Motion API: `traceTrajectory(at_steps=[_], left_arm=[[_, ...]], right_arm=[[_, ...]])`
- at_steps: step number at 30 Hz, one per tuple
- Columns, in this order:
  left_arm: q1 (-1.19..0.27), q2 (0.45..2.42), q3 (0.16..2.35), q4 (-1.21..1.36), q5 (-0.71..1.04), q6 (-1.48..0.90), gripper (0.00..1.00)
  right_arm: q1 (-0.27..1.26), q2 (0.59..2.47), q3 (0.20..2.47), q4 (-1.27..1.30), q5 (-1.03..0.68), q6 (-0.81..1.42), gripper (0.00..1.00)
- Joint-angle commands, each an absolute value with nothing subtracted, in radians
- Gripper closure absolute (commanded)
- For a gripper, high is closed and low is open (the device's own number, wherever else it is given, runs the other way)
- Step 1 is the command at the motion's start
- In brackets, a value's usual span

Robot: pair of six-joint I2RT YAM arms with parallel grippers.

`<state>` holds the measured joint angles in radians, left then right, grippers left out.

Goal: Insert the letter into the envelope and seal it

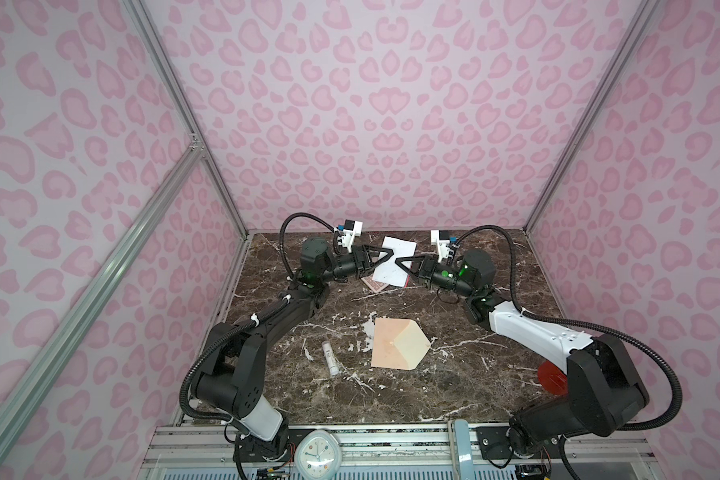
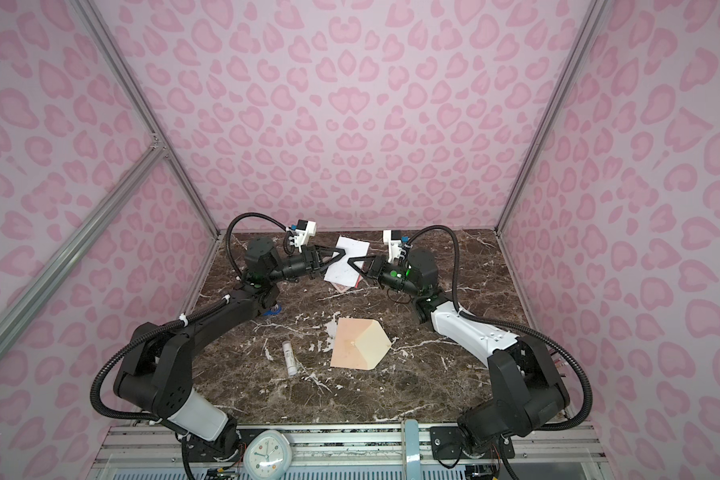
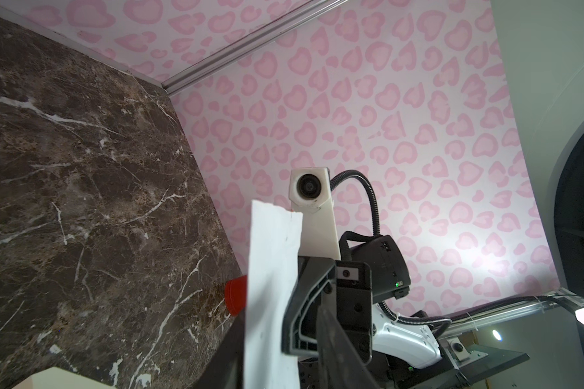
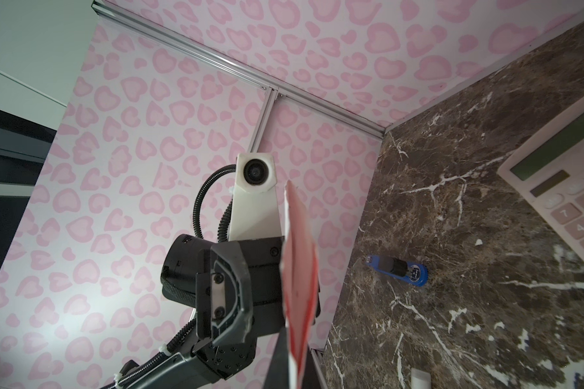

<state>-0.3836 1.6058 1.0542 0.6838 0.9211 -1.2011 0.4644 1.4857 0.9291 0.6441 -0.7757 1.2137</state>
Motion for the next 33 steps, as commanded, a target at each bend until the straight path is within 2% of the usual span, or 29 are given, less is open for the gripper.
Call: traceTrajectory(at_steps=[1, 8, 12, 18, 22, 25, 31, 33], left_arm=[[-0.373, 1.595, 1.065, 0.687, 0.940, -1.169, 0.67], [-0.357, 1.589, 1.061, 0.657, 0.952, -1.140, 0.80], [-0.357, 1.595, 1.058, 0.659, 0.961, -1.137, 0.84], [-0.368, 1.599, 1.053, 0.663, 0.963, -1.138, 0.92], [-0.375, 1.600, 1.049, 0.664, 0.958, -1.138, 0.93], [-0.374, 1.600, 1.047, 0.666, 0.954, -1.138, 0.93], [-0.375, 1.595, 1.045, 0.660, 0.956, -1.132, 0.93], [-0.373, 1.595, 1.045, 0.657, 0.957, -1.129, 0.89]], right_arm=[[0.465, 1.475, 0.930, 0.624, -0.793, 1.197, 0.98], [0.465, 1.460, 0.930, 0.588, -0.797, 1.187, 0.97], [0.465, 1.460, 0.930, 0.583, -0.797, 1.189, 0.96], [0.468, 1.471, 0.941, 0.575, -0.791, 1.194, 0.78], [0.482, 1.489, 0.950, 0.589, -0.793, 1.204, 0.76], [0.489, 1.495, 0.954, 0.595, -0.795, 1.206, 0.78], [0.475, 1.483, 0.948, 0.572, -0.798, 1.192, 0.94], [0.465, 1.473, 0.942, 0.553, -0.799, 1.181, 0.97]])
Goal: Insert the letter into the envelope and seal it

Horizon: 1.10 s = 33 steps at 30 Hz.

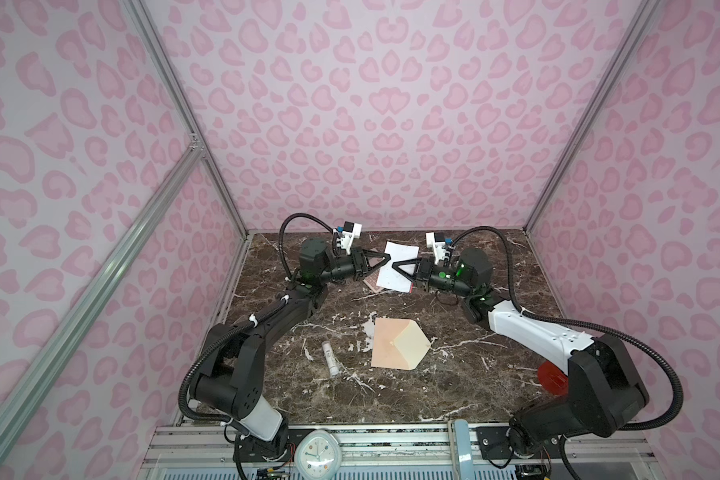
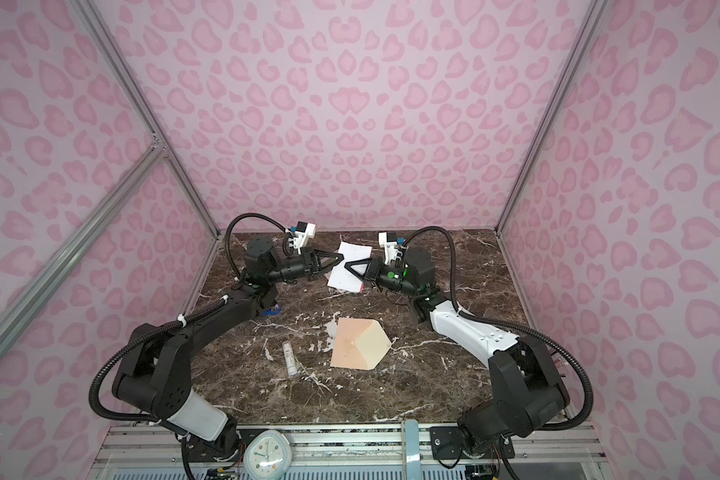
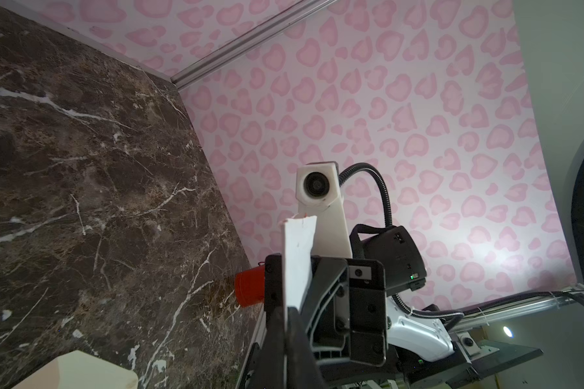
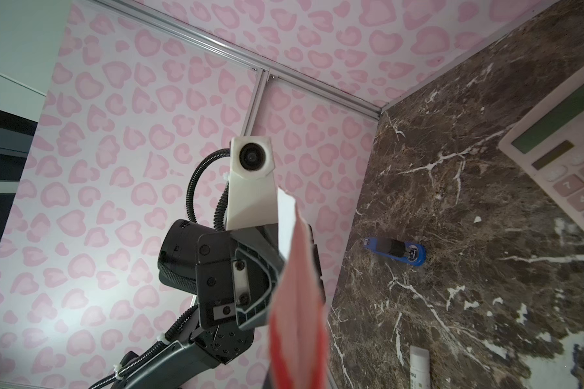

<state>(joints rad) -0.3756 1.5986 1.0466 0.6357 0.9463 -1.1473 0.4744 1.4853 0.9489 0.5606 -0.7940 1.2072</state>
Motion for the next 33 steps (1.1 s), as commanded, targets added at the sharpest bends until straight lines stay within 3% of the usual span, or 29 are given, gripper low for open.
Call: traceTrajectory(at_steps=[1, 5, 8, 13, 17, 24, 33], left_arm=[[-0.374, 1.595, 1.045, 0.655, 0.957, -1.130, 0.83], [-0.366, 1.578, 1.024, 0.649, 0.957, -1.121, 0.53], [-0.356, 1.541, 0.971, 0.593, 0.939, -1.084, 0.46], [-0.379, 1.495, 1.044, -0.082, 0.797, -0.656, 0.48], [-0.439, 1.543, 1.145, -0.456, 0.636, -0.420, 0.52], [-0.513, 1.559, 1.094, -0.453, 0.563, -0.437, 0.62], [-0.573, 1.655, 1.080, -0.446, 0.559, -0.459, 0.83]], right_arm=[[0.461, 1.469, 0.941, 0.547, -0.801, 1.176, 0.98], [0.435, 1.441, 0.922, 0.493, -0.804, 1.138, 0.99], [0.407, 1.394, 0.898, 0.329, -0.793, 1.022, 1.00], [0.393, 1.313, 0.858, -0.043, -0.700, 0.724, 1.00], [0.394, 1.286, 0.774, -0.141, -0.642, 0.653, 1.00], [0.397, 1.277, 0.663, -0.143, -0.581, 0.669, 1.00], [0.423, 1.357, 0.641, -0.164, -0.572, 0.667, 1.00]])
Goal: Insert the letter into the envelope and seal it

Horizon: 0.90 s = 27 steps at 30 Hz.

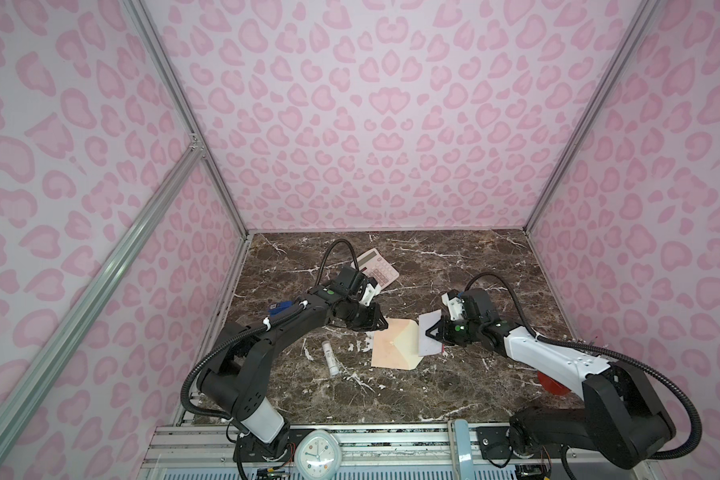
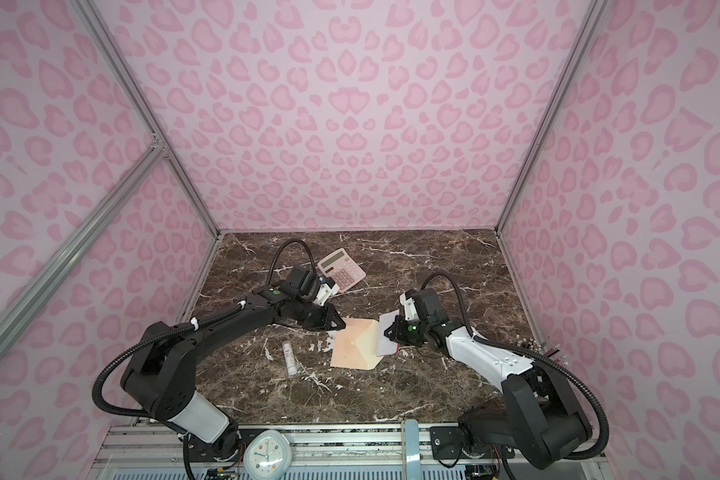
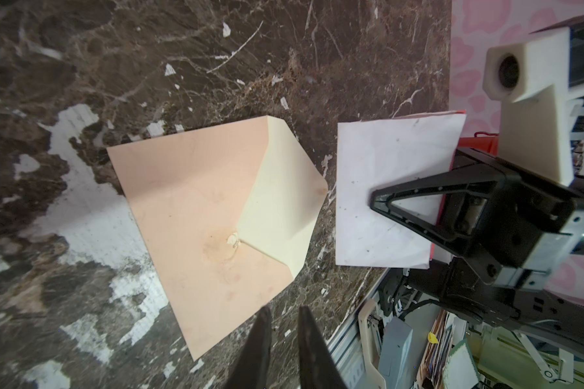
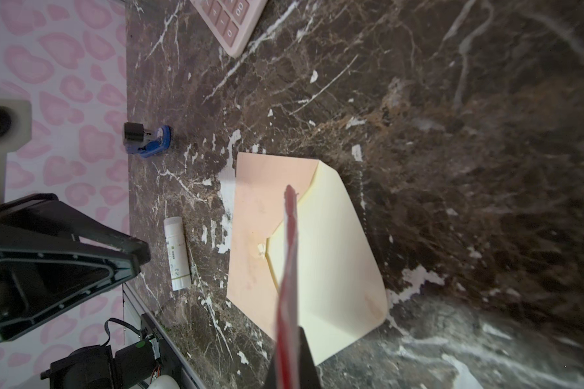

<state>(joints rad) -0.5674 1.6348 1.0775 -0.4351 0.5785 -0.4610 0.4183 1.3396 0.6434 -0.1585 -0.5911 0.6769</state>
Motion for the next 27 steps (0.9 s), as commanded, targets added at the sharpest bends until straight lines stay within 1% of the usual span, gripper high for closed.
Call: traceTrajectory(at_steps=[1, 6, 9, 17, 27], left_arm=[[-0.575, 1.667, 1.081, -0.443, 0.545, -0.469, 0.85], [-0.578, 1.717, 1.081, -0.424, 0.524, -0.504, 0.94], [-0.578, 1.750, 1.086, -0.413, 0.516, -0.514, 0.96], [-0.578, 1.826, 1.099, -0.399, 0.497, -0.498, 0.97], [-0.578, 1.885, 1.121, -0.430, 0.466, -0.454, 0.97]], right_arm=[[0.422, 1.369, 0.644, -0.164, -0.574, 0.669, 1.00], [0.423, 1.438, 0.672, -0.180, -0.591, 0.671, 1.00], [0.432, 1.473, 0.684, -0.170, -0.606, 0.682, 1.00], [0.441, 1.520, 0.690, -0.133, -0.610, 0.703, 1.00], [0.442, 1.536, 0.692, -0.115, -0.618, 0.700, 1.00]])
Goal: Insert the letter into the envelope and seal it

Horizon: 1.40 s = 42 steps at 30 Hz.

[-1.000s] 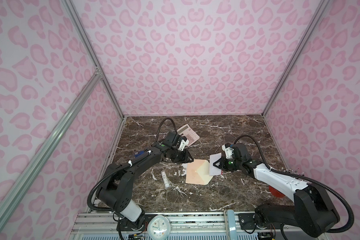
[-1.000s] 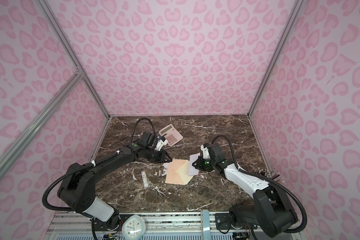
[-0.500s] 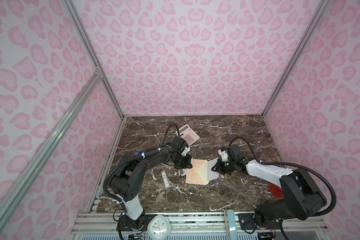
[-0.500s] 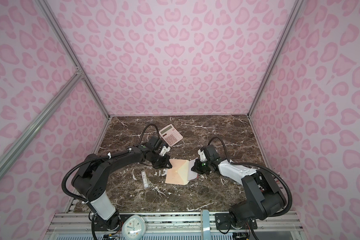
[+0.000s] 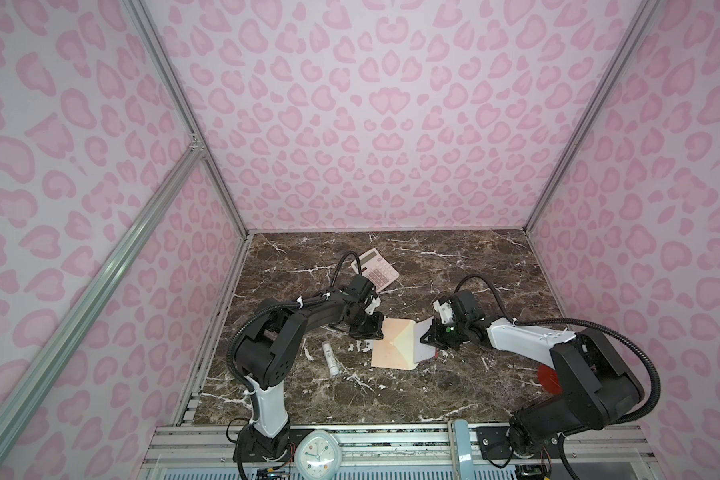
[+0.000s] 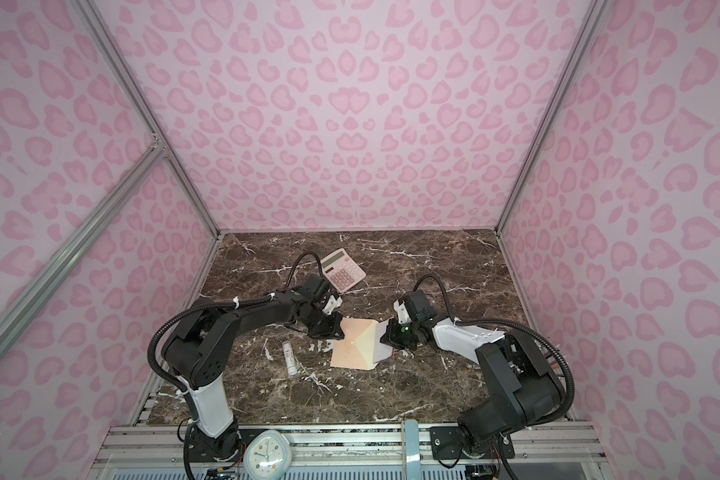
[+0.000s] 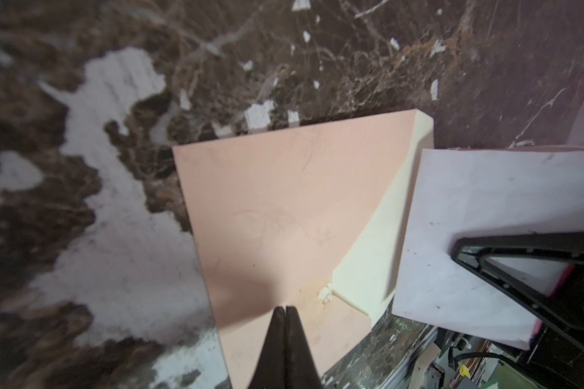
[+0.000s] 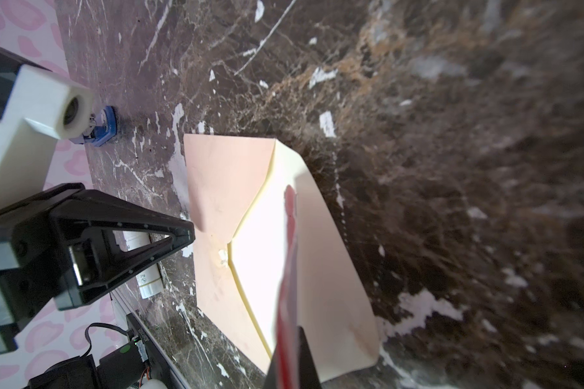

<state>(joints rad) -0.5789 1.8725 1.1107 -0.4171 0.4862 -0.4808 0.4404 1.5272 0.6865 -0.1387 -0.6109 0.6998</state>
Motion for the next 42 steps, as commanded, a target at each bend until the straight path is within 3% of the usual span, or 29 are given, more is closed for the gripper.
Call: traceTrajectory(at_steps=[1, 42], left_arm=[[-0.578, 1.889, 1.121, -0.430, 0.462, -0.452, 0.97], [-0.569, 1.928, 1.126, -0.451, 0.492, -0.420, 0.96]], right_arm=[[0.442, 1.539, 0.693, -0.117, -0.620, 0.699, 1.00], [0.466, 1.650, 0.728, -0.081, -0.587, 0.664, 1.00]])
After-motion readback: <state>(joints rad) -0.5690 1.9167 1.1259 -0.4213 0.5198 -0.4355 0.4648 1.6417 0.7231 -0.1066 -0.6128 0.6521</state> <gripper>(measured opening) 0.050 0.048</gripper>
